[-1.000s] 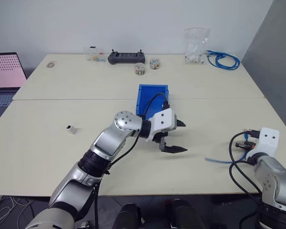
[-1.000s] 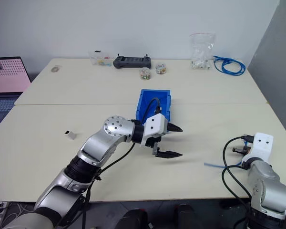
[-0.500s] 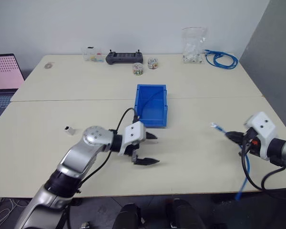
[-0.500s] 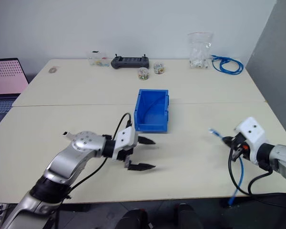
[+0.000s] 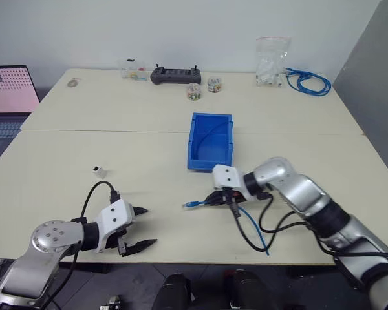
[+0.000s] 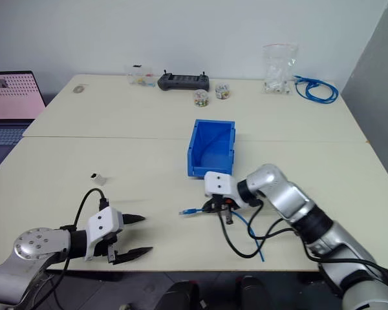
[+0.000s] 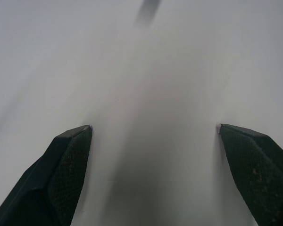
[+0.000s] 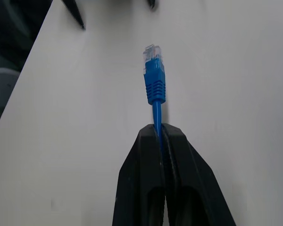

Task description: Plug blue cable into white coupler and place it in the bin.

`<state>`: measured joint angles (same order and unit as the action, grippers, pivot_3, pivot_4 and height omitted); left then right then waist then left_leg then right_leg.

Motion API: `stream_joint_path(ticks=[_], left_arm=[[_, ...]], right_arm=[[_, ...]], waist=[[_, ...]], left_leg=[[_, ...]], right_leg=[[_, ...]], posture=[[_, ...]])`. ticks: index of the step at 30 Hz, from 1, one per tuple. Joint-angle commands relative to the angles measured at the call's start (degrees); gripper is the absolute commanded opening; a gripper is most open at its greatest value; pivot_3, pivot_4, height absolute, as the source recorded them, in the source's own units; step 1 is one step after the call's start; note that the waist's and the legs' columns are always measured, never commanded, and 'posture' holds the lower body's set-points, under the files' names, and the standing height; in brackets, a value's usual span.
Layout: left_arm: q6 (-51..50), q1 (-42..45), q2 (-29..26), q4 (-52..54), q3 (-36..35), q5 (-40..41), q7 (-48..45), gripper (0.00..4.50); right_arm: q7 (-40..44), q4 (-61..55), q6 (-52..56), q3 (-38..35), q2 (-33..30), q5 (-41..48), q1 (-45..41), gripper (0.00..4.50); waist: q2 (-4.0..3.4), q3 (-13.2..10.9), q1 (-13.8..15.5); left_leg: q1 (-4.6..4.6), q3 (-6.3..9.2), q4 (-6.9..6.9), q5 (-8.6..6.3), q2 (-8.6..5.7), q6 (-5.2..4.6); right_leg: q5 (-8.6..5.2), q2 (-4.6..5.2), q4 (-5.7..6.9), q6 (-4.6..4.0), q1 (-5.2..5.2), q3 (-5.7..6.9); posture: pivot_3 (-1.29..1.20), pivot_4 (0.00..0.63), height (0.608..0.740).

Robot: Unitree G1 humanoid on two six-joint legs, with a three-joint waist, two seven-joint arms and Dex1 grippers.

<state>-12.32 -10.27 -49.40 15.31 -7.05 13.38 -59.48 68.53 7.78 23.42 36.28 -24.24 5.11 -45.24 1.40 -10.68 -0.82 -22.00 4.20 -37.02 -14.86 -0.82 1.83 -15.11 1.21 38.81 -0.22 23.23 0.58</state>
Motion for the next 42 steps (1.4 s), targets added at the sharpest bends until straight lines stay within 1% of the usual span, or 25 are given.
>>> stream_joint_path(ticks=[1,5,8,9,11,13,15,16,17,18,21,22,26,29,33,39,42], left_arm=[[2.61,-0.49,-0.02,0.07,-2.82,0.4,0.78,4.5],[3.1,0.26,0.34,-0.24,-2.62,0.45,1.38,4.5],[3.26,0.66,0.3,-0.53,-2.32,0.7,1.32,4.5],[3.56,1.16,0.26,-1.24,-2.05,0.62,1.19,4.5],[4.38,2.55,0.24,-2.91,-1.31,0.15,0.98,4.5],[4.73,4.52,0.46,-4.3,-0.37,-0.01,0.77,4.5],[4.93,6.33,0.65,-5.51,0.58,-0.02,0.44,4.5],[5.28,7.21,0.72,-6.19,1.15,-0.16,0.26,4.5],[5.69,8.3,0.86,-6.92,1.93,-0.38,0.0,4.5],[6.0,9.27,1.05,-7.5,2.66,-0.53,-0.23,4.5],[6.21,11.95,2.32,-8.25,4.9,-0.32,-0.98,4.5],[6.27,12.48,2.69,-8.36,5.46,-0.18,-1.28,4.5],[6.84,13.52,3.26,-8.97,7.23,-0.49,-2.46,4.5],[6.97,14.42,3.74,-9.56,8.28,-0.9,-2.73,4.5],[7.41,15.93,4.17,-11.0,9.61,-1.61,-2.89,4.5],[9.14,18.71,3.59,-15.68,12.03,-4.78,-3.43,4.5],[10.01,20.08,3.56,-18.13,13.05,-6.15,-3.81,4.01]], right_arm=[[1.93,7.8,-5.0,1.89,4.33,-2.94,-3.31,0.06],[0.05,16.1,-6.75,1.16,10.02,-5.12,-5.76,0.06],[-0.6,20.4,-8.18,0.3,12.01,-6.27,-6.87,0.06],[-0.87,21.68,-8.42,-0.32,12.65,-6.4,-7.31,0.5],[-0.66,22.8,-8.11,-1.75,13.37,-5.95,-7.81,0.86],[-0.14,21.89,-7.42,-3.33,13.28,-5.28,-7.67,1.46],[0.15,19.52,-6.59,-5.16,12.73,-4.31,-7.1,1.87],[0.1,17.85,-5.8,-6.37,12.43,-3.49,-6.66,2.16],[0.09,15.16,-4.5,-7.82,11.74,-2.43,-5.91,2.34],[0.25,12.41,-3.19,-9.01,10.9,-1.54,-5.06,2.62],[0.84,-0.03,2.37,-12.13,6.09,1.37,0.05,3.4],[0.79,-4.47,4.74,-13.21,4.5,2.78,2.14,3.55],[-1.52,-20.17,12.66,-17.14,-1.81,6.96,11.65,3.55],[-3.44,-28.11,16.61,-19.77,-5.5,9.12,17.4,3.55],[-7.5,-35.28,20.23,-22.9,-8.43,10.98,23.04,3.55],[-13.2,-40.25,24.66,-25.19,-8.85,13.9,26.62,3.55],[-14.56,-41.01,25.15,-25.19,-9.48,14.54,27.25,3.62]], waist=[[0.0,0.0,-0.08],[-0.01,0.0,-0.51],[-0.01,0.0,-0.84],[-0.01,0.0,-0.87],[-0.02,0.0,-0.91],[-0.02,0.0,-0.89],[-0.02,0.0,-0.89],[-0.02,0.0,-0.88],[-0.02,0.0,-0.86],[-0.02,0.0,-0.83],[-0.02,0.0,-0.48],[-0.01,0.01,-0.43],[-0.02,0.0,-0.57],[-0.04,-0.01,-0.94],[-0.04,-0.01,-1.08],[-0.03,-0.01,-0.86],[-0.03,0.0,-0.81]], left_leg=[[0.01,0.0,0.01,0.0,0.0,0.0],[0.04,0.01,0.03,0.0,0.02,0.0],[0.1,0.01,0.04,0.0,0.07,0.0],[0.12,0.0,0.04,0.0,0.09,0.0],[0.14,0.0,0.04,0.0,0.09,0.0],[0.15,0.0,0.04,0.0,0.12,0.0],[0.14,0.0,0.04,0.0,0.12,0.0],[0.13,-0.01,0.03,0.0,0.12,0.0],[0.11,-0.02,0.03,0.0,0.12,0.0],[0.09,-0.01,0.03,0.0,0.11,0.0],[0.03,0.04,0.04,0.0,0.11,0.0],[0.02,0.05,0.03,0.0,0.1,0.01],[0.01,0.04,0.03,-0.01,0.08,0.01],[0.05,0.03,0.04,-0.01,0.1,0.0],[0.1,-0.02,0.04,-0.01,0.18,0.0],[0.08,-0.04,0.02,-0.01,0.17,0.0],[0.09,-0.04,0.03,-0.01,0.17,0.0]], right_leg=[[0.0,0.0,0.01,-0.01,0.0,0.0],[0.05,-0.03,0.08,-0.1,0.03,0.02],[0.09,-0.08,0.14,-0.15,0.03,0.03],[0.09,-0.1,0.16,-0.16,0.02,0.03],[0.1,-0.11,0.17,-0.17,0.02,0.03],[0.12,-0.13,0.18,-0.2,0.03,0.05],[0.12,-0.14,0.18,-0.2,0.03,0.05],[0.13,-0.14,0.18,-0.2,0.03,0.04],[0.13,-0.13,0.17,-0.2,0.03,0.03],[0.13,-0.13,0.17,-0.2,0.04,0.03],[0.13,-0.11,0.15,-0.19,0.04,0.08],[0.13,-0.1,0.14,-0.19,0.04,0.08],[0.13,-0.08,0.13,-0.17,0.04,0.06],[0.09,-0.11,0.15,-0.13,0.05,0.06],[-0.04,-0.17,0.16,0.1,0.04,0.05],[-0.05,-0.17,0.14,0.12,0.03,0.05],[-0.05,-0.17,0.14,0.12,0.02,0.04]], posture=[[0.0,0.15,0.74],[0.0,0.15,0.74],[0.0,0.15,0.74],[0.0,0.15,0.74],[0.0,0.15,0.74],[0.0,0.15,0.74],[0.0,0.15,0.74],[0.0,0.15,0.74],[0.0,0.15,0.74],[0.0,0.15,0.74],[0.0,0.15,0.74],[0.0,0.15,0.74],[0.0,0.15,0.74],[0.0,0.15,0.74],[0.0,0.15,0.74],[0.0,0.15,0.74],[0.0,0.15,0.74]])
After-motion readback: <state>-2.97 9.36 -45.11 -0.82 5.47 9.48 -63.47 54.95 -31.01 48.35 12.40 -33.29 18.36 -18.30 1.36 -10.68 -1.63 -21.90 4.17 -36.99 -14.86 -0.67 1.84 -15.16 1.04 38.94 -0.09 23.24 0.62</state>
